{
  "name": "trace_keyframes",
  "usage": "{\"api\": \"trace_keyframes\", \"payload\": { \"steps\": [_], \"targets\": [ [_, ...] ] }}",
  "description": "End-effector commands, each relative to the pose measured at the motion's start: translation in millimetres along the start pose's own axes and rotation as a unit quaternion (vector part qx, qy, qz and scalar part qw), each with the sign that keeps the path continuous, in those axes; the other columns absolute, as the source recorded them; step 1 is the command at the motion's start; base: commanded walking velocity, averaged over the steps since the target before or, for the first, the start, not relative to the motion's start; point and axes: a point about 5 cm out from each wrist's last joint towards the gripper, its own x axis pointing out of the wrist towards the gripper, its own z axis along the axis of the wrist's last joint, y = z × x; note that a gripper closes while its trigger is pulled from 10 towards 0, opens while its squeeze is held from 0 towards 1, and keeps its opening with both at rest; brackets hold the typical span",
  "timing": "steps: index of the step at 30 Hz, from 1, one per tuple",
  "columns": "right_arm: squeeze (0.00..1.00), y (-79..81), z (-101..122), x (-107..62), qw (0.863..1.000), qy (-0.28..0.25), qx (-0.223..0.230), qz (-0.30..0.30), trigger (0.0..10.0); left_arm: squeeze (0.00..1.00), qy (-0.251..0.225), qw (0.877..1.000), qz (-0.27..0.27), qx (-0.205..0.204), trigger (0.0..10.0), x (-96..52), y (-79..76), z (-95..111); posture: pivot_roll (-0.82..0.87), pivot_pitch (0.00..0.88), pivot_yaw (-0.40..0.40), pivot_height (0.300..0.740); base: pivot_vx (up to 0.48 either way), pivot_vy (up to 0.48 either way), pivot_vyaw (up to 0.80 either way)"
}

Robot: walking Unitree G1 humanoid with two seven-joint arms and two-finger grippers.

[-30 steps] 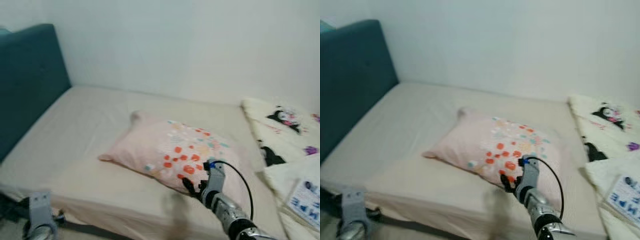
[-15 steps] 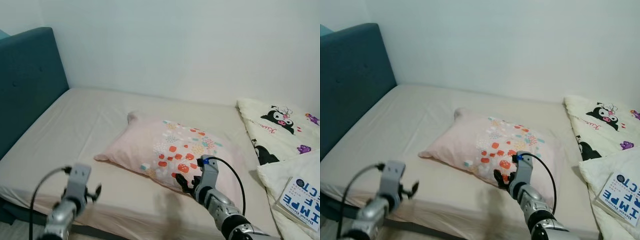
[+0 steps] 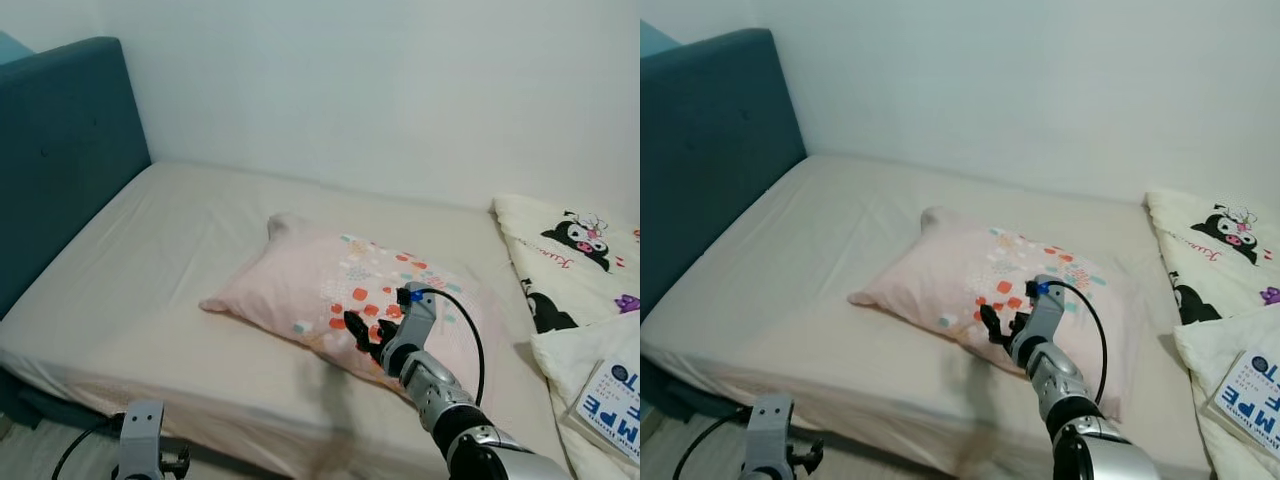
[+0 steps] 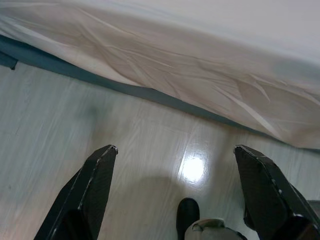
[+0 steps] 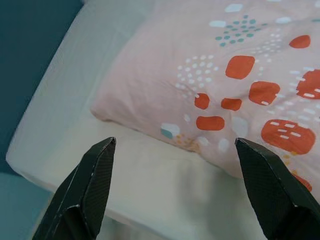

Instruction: Clean up the room

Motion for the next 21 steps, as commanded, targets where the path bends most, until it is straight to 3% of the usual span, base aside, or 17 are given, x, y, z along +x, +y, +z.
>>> {"api": "trace_keyframes", "payload": {
  "steps": [1, 6, 8, 11, 15, 21],
  "targets": [
    [0.0, -1.3, 2, 0.2, 1.0, -0.006, 0.019, -0.006, 10.0, 0.0, 0.013, 1.0, 0.003, 0.009, 10.0, -1.9, 2.9, -6, 0.07, 0.032, -0.059, 0.675, 0.0, 0.0, 0.0],
    [0.0, -3.9, -2, -1.5, 0.999, -0.005, 0.051, -0.015, 10.0, 0.0, 0.015, 1.0, 0.025, 0.0, 10.0, -3.3, 14.7, -7, 0.07, 0.037, -0.06, 0.66, 0.0, 0.0, 0.0],
    [0.0, -4.9, -3, -2.3, 0.998, -0.007, 0.062, -0.015, 10.0, 0.0, -0.002, 0.999, 0.033, -0.026, 10.0, -1.4, 17.7, 1, 0.07, 0.04, -0.062, 0.65, 0.0, 0.0, 0.0],
    [0.0, -5.3, -3, -2.5, 0.998, -0.009, 0.067, -0.015, 10.0, 0.0, -0.015, 0.999, 0.031, -0.036, 10.0, 0.4, 17.0, 8, 0.07, 0.041, -0.062, 0.645, 0.0, 0.0, 0.0],
    [0.0, -5.9, 4, -1.3, 0.995, -0.026, 0.09, -0.015, 10.0, 0.0, -0.058, 0.997, 0.015, -0.052, 10.0, 6.8, 7.7, 33, 0.07, 0.041, -0.063, 0.62, 0.0, 0.0, 0.0],
    [0.0, -7.7, 10, -0.9, 0.994, -0.038, 0.103, -0.017, 10.0, 0.0, -0.079, 0.995, 0.004, -0.054, 10.0, 9.5, 1.0, 46, 0.07, 0.042, -0.063, 0.6, 0.0, 0.0, 0.0]
  ]
}}
